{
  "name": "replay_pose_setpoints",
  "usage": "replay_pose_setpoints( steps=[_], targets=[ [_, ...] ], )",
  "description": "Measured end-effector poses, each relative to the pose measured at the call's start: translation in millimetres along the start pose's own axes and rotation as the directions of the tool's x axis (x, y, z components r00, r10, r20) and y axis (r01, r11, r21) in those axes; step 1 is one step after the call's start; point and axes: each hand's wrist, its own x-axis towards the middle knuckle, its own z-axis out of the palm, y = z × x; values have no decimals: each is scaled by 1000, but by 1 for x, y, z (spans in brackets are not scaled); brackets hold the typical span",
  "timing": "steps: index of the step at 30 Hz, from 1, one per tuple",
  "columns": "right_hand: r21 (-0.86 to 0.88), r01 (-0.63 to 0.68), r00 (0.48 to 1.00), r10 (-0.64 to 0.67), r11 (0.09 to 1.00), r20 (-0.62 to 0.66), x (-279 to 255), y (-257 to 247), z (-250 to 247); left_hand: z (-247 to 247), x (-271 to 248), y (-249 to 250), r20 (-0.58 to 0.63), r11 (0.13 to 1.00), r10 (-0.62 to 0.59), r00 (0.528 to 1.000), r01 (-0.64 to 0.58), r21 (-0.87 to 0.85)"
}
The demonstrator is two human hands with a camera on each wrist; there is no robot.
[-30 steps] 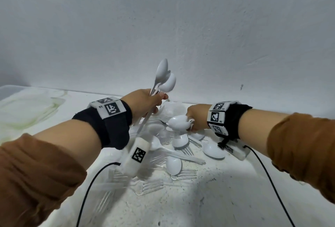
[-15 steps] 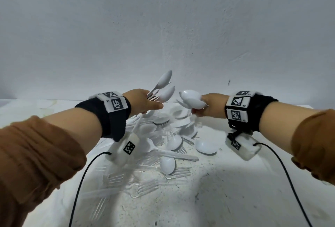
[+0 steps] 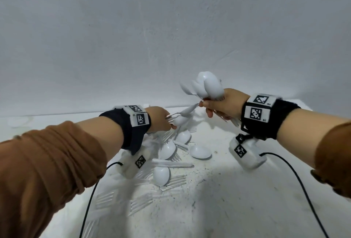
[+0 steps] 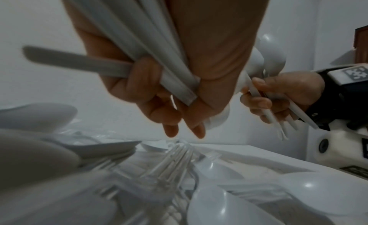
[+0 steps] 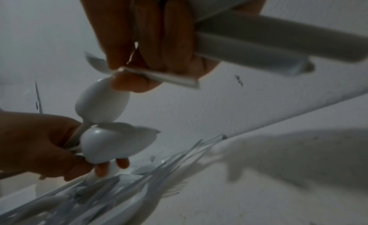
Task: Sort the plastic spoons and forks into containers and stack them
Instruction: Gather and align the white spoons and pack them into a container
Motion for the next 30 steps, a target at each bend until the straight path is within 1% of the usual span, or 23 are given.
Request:
replay_pose_setpoints(
  steps=[4, 11, 15, 18, 20, 23, 27, 30],
  targets=[
    [-55, -9, 1000, 8, 998, -23, 1, 1, 2, 1, 7, 9, 28, 995, 46, 999, -48, 90],
    [-51, -55, 998, 54, 997, -15, 7, 9, 8, 4, 18, 17, 103, 987, 34, 994, -50, 154],
    [-43, -56, 998, 56, 998, -11, 9, 10, 8, 6, 23, 19, 137, 981, 22, 990, -48, 188],
    [-42, -52, 998, 52, 998, -20, 9, 9, 6, 6, 25, 18, 136, 979, 34, 990, -60, 196],
    [-29, -59, 998, 58, 998, -34, 7, 8, 3, 4, 23, 18, 114, 976, 49, 992, -72, 205],
    [-22, -59, 996, 58, 998, -61, 3, 6, -1, 1, 20, 15, 89, 987, 75, 993, -86, 137],
    [30, -46, 992, 49, 999, -113, -2, 3, -5, -5, 15, 9, 18, 996, 49, 999, -47, -76],
    [67, -46, 990, 55, 997, -131, -6, 0, -7, -10, 12, 6, -35, 972, 16, 999, -24, -233]
  ],
)
